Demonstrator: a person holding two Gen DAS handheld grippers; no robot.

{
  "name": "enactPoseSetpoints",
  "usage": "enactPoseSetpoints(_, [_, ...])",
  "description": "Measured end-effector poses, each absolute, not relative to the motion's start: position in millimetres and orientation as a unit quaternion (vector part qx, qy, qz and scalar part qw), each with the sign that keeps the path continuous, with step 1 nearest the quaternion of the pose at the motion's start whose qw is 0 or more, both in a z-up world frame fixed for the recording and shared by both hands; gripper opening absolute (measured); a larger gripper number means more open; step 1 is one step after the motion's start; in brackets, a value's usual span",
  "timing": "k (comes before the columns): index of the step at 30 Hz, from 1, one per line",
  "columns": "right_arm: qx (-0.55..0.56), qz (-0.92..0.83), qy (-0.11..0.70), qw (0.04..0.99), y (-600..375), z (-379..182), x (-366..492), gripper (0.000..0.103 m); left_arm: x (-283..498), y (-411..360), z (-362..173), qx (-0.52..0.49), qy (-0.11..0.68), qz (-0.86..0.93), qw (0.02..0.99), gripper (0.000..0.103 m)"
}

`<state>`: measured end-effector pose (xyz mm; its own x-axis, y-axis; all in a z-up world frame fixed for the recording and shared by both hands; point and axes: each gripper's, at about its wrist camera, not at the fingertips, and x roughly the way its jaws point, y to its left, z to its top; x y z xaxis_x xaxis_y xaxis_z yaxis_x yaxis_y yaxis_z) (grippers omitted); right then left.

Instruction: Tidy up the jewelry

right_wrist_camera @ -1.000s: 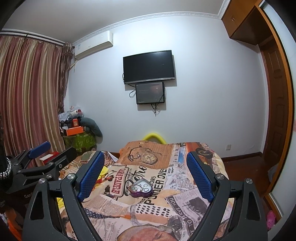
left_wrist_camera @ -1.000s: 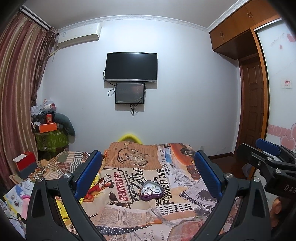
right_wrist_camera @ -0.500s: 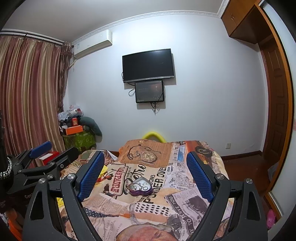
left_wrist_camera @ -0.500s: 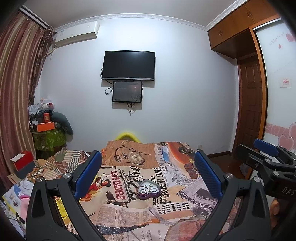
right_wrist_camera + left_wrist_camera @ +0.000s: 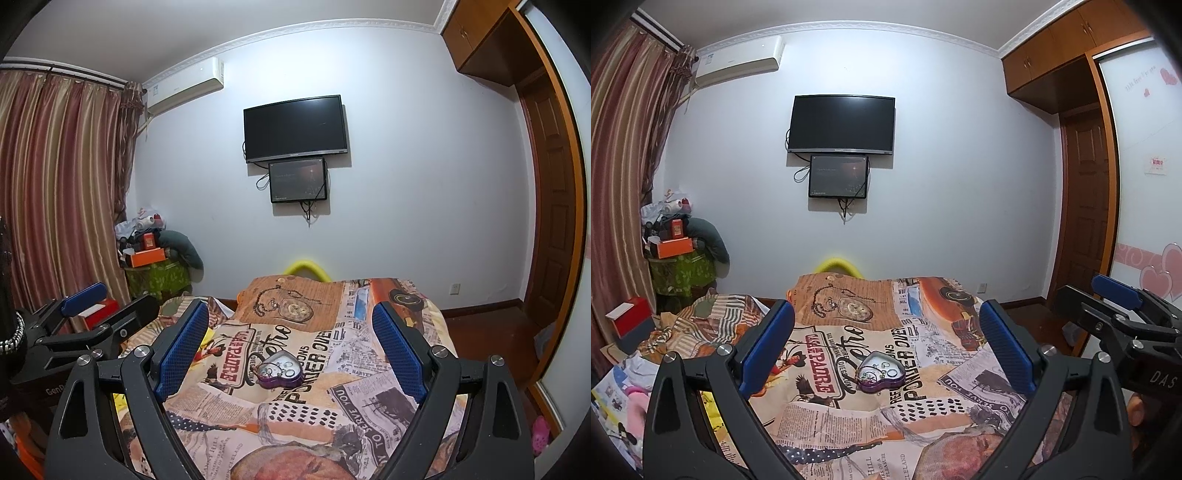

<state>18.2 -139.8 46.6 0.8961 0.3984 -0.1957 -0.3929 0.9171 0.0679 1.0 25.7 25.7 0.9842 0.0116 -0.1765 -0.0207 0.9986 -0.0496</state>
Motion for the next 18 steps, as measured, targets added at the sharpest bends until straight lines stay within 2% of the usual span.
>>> enactPoseSetpoints(18, [0.013,0.204,0.11,0.973,-137.1,45.4,22.0,0.088,4.5,29.7,20.0,-0.032,0.095,0.0,0.995,0.101])
